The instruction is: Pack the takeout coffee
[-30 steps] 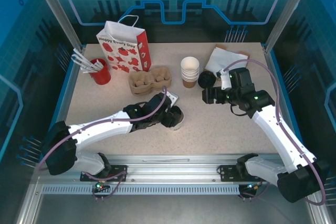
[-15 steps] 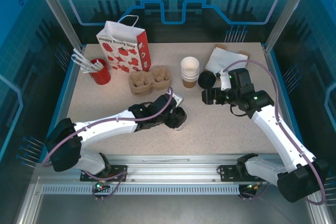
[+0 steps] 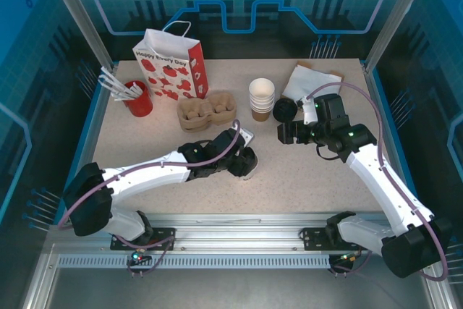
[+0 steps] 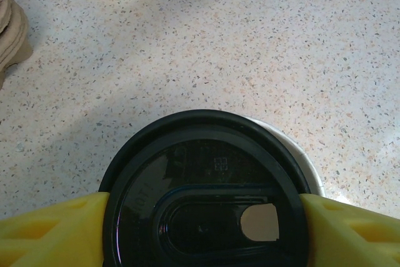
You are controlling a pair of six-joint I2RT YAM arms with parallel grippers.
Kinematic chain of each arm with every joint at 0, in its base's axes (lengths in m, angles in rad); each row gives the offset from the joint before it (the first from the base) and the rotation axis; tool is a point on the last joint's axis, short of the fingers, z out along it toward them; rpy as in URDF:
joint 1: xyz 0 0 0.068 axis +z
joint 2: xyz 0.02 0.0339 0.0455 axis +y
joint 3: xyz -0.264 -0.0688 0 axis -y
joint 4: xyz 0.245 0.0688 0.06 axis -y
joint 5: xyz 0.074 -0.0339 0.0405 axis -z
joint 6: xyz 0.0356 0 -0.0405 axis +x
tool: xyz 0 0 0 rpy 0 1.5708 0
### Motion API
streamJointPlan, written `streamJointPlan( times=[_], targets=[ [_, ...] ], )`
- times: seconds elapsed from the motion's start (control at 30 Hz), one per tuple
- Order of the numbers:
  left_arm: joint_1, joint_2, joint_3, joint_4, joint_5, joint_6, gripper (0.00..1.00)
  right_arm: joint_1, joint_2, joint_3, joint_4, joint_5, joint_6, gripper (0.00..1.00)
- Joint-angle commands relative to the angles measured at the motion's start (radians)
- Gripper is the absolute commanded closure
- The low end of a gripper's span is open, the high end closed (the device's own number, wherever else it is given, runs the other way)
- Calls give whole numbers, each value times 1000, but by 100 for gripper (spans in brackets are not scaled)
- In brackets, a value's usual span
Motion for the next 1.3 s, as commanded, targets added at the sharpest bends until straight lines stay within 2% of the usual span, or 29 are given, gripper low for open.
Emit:
streamJointPlan(
  times=[0.0,0.23,0.7,1.27],
  targets=[
    [-9,17,30,-15,25,-1,24,-7,1,-5,-4,-16,-1,14],
    [-10,27,30,-8,48,-11,24,-5,1,-7,-3,-19,-1,14],
    [-21,10,46,-25,10,-5,23,-4,9,-9,-3,-24,2,14],
    [-32,48,39,-31,44,-14,21,1,14,-11,-3,-21,2,14]
  ],
)
